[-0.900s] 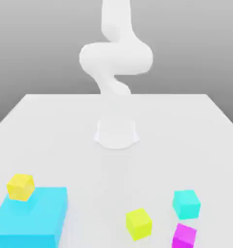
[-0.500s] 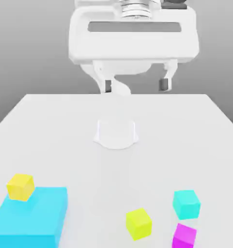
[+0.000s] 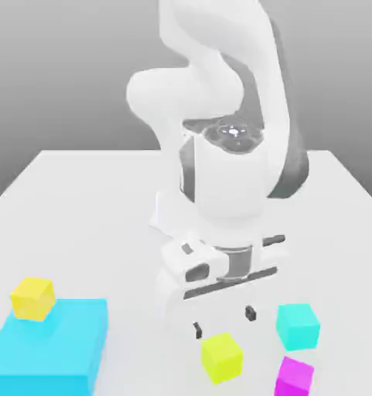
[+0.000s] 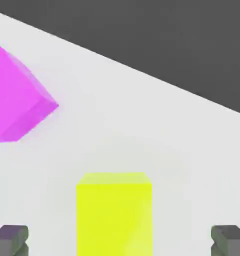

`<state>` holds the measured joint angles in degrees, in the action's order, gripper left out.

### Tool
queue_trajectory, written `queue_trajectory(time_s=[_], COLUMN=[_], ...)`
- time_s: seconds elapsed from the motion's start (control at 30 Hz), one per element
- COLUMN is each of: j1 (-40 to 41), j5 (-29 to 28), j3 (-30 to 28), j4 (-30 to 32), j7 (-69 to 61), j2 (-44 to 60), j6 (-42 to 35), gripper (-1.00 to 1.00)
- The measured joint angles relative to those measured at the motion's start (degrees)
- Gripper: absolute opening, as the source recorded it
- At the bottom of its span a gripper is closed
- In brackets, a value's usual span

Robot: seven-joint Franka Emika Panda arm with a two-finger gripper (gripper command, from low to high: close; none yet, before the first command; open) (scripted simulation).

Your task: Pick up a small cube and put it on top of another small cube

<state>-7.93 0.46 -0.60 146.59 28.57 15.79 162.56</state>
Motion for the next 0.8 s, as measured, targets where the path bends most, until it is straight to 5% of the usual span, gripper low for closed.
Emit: queue_trajectory(time_s=[0.07, 0.1, 0.33, 0.5, 0.7, 0.8], j1=[0.1, 0.1, 0.2, 0.2, -11.4, -13.1], j5=[0.1, 0.2, 0.0, -0.3, -0.2, -1.4], j3=[0.1, 0.2, 0.2, 0.2, 8.0, 6.8], j4=[-0.7, -1.1, -1.1, 0.7, 4.5, 4.9], j7=[-0.1, -0.2, -0.1, 0.1, 1.4, 2.4], j2=[4.2, 5.9, 6.1, -2.9, -14.8, -11.8], j6=[3.3, 4.6, 4.8, -2.4, -10.5, -7.2], gripper=[0.0, -1.0, -1.0, -1.0, -1.0, -1.0])
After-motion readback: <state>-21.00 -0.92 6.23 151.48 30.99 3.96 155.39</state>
